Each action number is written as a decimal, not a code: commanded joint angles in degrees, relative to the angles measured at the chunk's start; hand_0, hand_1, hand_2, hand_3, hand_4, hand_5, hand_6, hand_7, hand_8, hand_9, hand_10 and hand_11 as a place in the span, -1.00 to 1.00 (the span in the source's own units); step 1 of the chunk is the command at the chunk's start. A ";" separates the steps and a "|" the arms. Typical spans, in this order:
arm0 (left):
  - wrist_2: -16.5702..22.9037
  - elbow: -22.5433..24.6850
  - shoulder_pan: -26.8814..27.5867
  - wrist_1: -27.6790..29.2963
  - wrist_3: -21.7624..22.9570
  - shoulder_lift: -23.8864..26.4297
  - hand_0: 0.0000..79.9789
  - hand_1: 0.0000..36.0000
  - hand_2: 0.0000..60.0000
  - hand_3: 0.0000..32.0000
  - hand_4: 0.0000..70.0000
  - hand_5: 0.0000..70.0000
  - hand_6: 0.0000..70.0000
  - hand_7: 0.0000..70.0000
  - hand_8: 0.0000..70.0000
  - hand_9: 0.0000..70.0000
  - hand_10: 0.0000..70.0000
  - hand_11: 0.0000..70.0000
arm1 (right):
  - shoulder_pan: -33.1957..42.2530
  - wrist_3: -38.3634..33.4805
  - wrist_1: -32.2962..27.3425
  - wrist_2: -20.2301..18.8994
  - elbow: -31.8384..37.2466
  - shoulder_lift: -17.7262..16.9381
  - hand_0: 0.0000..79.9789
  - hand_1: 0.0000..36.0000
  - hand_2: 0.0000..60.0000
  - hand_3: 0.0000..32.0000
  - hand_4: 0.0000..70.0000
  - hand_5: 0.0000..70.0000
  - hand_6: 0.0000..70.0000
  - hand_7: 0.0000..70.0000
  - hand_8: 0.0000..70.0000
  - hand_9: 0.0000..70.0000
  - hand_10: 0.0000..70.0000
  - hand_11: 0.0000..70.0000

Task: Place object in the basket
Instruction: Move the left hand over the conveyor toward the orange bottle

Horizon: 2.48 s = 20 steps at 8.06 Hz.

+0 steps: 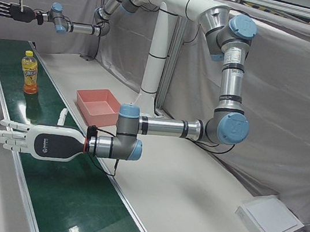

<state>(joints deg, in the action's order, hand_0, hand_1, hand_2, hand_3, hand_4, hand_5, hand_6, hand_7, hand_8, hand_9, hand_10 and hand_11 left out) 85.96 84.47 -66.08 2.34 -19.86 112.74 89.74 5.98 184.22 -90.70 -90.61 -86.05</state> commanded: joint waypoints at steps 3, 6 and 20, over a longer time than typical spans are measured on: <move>-0.10 -0.71 0.25 2.32 0.09 0.20 0.21 -0.74 -1.00 -1.00 -0.57 -0.77 -1.00 -1.00 -0.88 -0.76 -0.75 -0.61 | 0.00 0.00 -0.09 0.00 0.00 0.00 -1.00 -1.00 -1.00 -1.00 -1.00 -1.00 -1.00 -1.00 -1.00 -1.00 -1.00 -1.00; -0.10 -0.54 0.42 2.76 -0.18 3.36 0.21 -0.75 -1.00 -1.00 -0.54 -0.75 -1.00 -1.00 -0.87 -0.75 -0.76 -0.63 | 0.00 0.00 0.00 0.00 0.00 0.00 -1.00 -1.00 -1.00 -1.00 -1.00 -1.00 -1.00 -1.00 -1.00 -1.00 -1.00 -1.00; -0.18 -3.87 11.49 -1.46 -5.63 14.61 0.18 -0.80 -1.00 -1.00 -0.56 -0.77 -1.00 -1.00 -0.88 -0.76 -0.76 -0.63 | 0.00 0.00 0.00 0.00 0.00 0.00 -1.00 -1.00 -1.00 -1.00 -1.00 -1.00 -1.00 -1.00 -1.00 -1.00 -1.00 -1.00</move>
<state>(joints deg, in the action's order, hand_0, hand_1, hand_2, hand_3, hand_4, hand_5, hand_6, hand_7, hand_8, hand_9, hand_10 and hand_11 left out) 85.84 81.23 -56.30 0.80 -25.41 125.67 89.74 5.98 184.22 -90.68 -90.61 -86.04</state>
